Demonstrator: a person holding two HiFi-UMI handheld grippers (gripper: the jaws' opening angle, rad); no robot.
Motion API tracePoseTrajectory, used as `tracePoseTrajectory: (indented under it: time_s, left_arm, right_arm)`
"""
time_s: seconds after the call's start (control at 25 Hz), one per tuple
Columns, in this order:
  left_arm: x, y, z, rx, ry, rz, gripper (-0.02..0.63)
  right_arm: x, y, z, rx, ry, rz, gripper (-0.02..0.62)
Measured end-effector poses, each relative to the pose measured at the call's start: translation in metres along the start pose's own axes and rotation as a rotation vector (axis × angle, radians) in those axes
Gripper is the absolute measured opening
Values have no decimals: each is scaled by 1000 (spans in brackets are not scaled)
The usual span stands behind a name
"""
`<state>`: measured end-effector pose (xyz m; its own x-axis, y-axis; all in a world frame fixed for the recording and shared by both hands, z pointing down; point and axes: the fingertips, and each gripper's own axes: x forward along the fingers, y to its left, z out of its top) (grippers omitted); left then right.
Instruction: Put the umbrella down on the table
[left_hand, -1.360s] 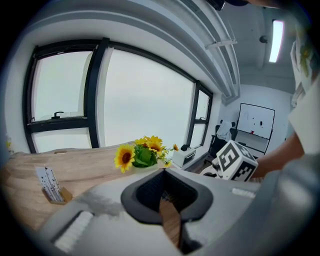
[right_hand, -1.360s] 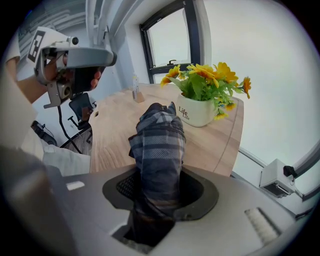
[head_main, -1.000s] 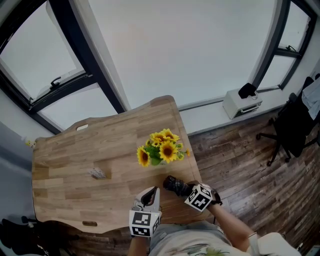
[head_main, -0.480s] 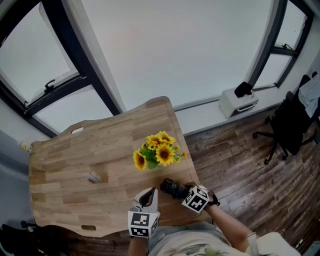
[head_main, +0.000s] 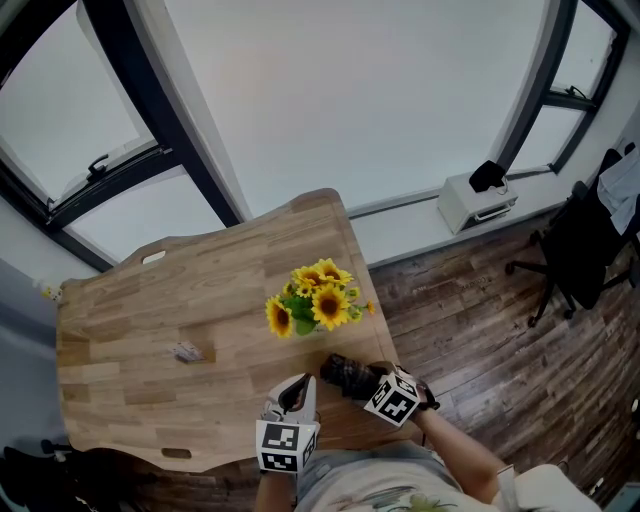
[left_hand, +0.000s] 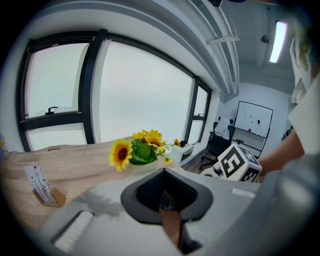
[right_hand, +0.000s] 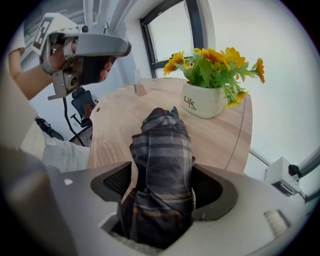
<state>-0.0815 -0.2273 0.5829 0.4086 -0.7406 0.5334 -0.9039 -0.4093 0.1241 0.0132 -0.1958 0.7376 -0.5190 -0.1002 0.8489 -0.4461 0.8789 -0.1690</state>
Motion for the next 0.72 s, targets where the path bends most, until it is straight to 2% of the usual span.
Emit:
tracePoseTrajectory:
  time_s: [0.24, 0.4, 0.48, 0.72]
  left_arm:
    - [-2, -2, -1, 4, -2, -5, 2]
    - [-3, -5, -1, -1, -12, -6, 2]
    - [-4, -6, 0, -3, -19, -7, 2]
    - [-10, -9, 7, -27, -54, -10, 2]
  right_arm:
    - [-27, -2, 24, 31, -116, -30, 374]
    - [-55, -6, 47, 61, -209, -67, 325]
    - [-68, -8, 57, 79, -258, -85, 275]
    - [-107, -11, 81, 116, -377, -142, 74]
